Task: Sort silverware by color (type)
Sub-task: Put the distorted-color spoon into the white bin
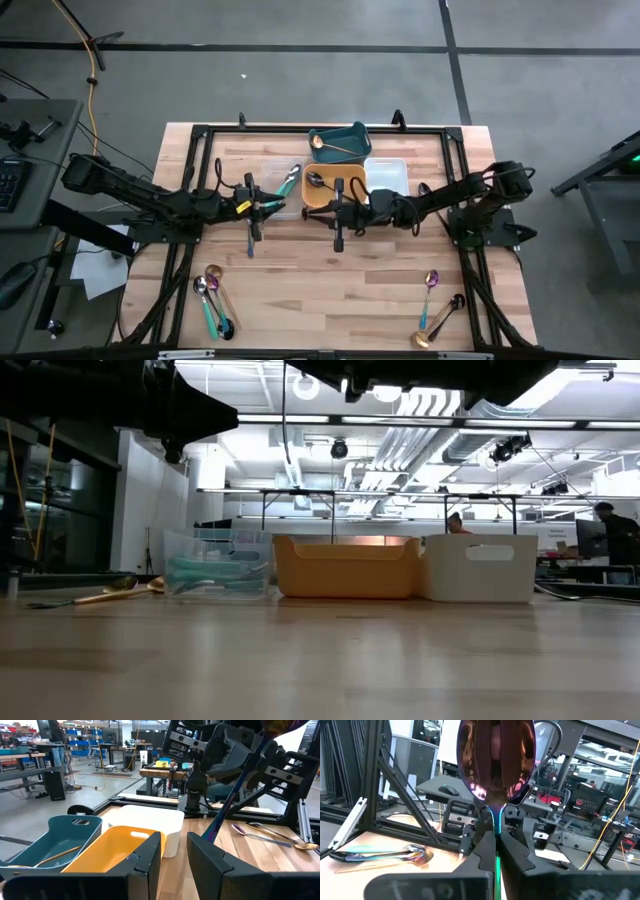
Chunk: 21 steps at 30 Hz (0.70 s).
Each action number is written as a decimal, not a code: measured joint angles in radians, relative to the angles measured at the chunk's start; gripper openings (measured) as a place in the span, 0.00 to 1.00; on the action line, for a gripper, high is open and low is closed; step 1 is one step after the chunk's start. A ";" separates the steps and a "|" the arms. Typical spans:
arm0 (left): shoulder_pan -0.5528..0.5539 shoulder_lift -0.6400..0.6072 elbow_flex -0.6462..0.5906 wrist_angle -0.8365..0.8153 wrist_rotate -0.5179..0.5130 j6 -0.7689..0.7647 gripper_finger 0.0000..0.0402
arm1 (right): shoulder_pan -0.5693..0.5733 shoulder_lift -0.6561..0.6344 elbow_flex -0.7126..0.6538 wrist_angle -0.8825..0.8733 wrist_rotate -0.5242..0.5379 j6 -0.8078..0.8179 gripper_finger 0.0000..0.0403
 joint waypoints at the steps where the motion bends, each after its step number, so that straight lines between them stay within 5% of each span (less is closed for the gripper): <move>1: 0.000 0.000 0.000 0.000 0.000 0.000 0.22 | 0.000 0.000 0.000 -0.001 0.000 0.012 0.00; 10: 0.000 0.000 0.000 0.000 0.000 0.000 0.22 | -0.005 0.000 0.000 -0.004 0.109 -0.011 0.00; 15: 0.000 0.000 0.000 0.000 0.000 0.000 0.22 | -0.014 -0.041 0.000 -0.116 0.336 -0.065 0.00; 21: 0.000 0.000 0.000 -0.003 0.000 0.001 0.22 | -0.053 -0.213 0.000 -0.498 0.587 0.015 0.00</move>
